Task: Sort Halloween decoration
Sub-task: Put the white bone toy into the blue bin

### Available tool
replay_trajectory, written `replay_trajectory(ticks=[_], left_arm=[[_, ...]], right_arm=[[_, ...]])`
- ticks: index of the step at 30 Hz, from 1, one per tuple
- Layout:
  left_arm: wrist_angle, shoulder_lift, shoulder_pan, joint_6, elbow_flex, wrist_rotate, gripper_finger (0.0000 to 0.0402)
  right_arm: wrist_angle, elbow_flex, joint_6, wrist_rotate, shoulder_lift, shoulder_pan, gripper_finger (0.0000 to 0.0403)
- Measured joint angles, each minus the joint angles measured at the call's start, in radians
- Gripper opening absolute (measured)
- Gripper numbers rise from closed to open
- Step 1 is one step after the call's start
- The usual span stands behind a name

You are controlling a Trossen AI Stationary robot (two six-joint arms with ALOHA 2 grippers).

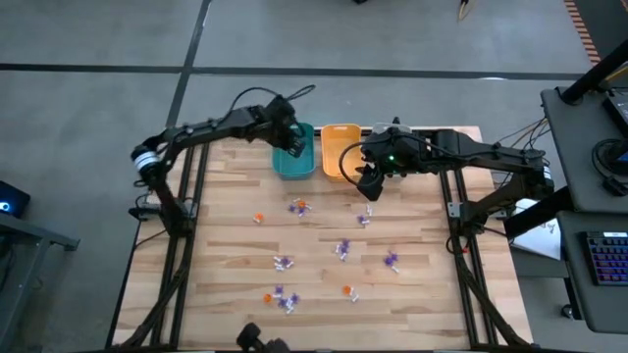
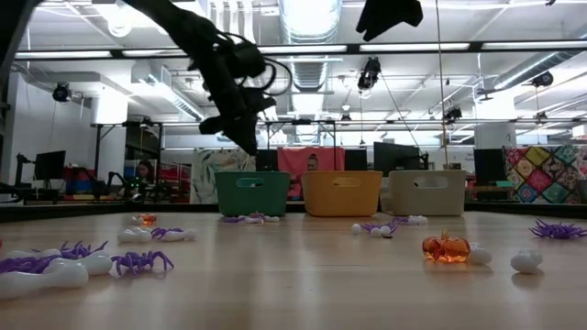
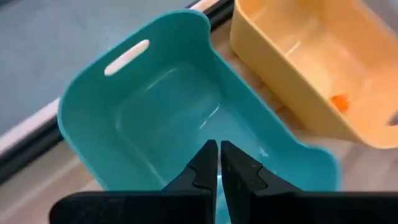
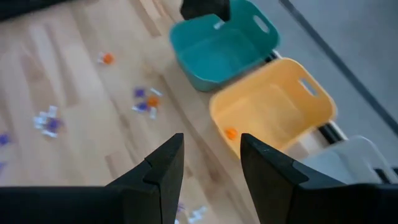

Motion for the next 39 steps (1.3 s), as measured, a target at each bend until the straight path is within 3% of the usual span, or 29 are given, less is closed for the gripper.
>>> replay_trajectory(ticks=[7,17,25,39], left_arm=[[-0.091,0.121,0.003,0.075,0.157,-0.003,0.0000],[-0.112,0.177,0.017,0.051,0.185,-0.010,0.0000],[-0.119,0.222,0.017,-0.064,0.185,-0.077,0.0000],[-0.165,0.245,0.018,0.006,0.183,-0.071,0.0000]], right_arm=[[-0.038,0.000,-0.003,0.055,0.000,-0.009,0.0150],[0.007,0.000,-0.133,0.069,-0.007,-0.119,0.0150],[0.103,-0.001,-0.279,-0.046,-0.008,-0.260,0.0150],[0.294,-0.002,-0.303,-0.173,0.007,-0.482,0.0150]])
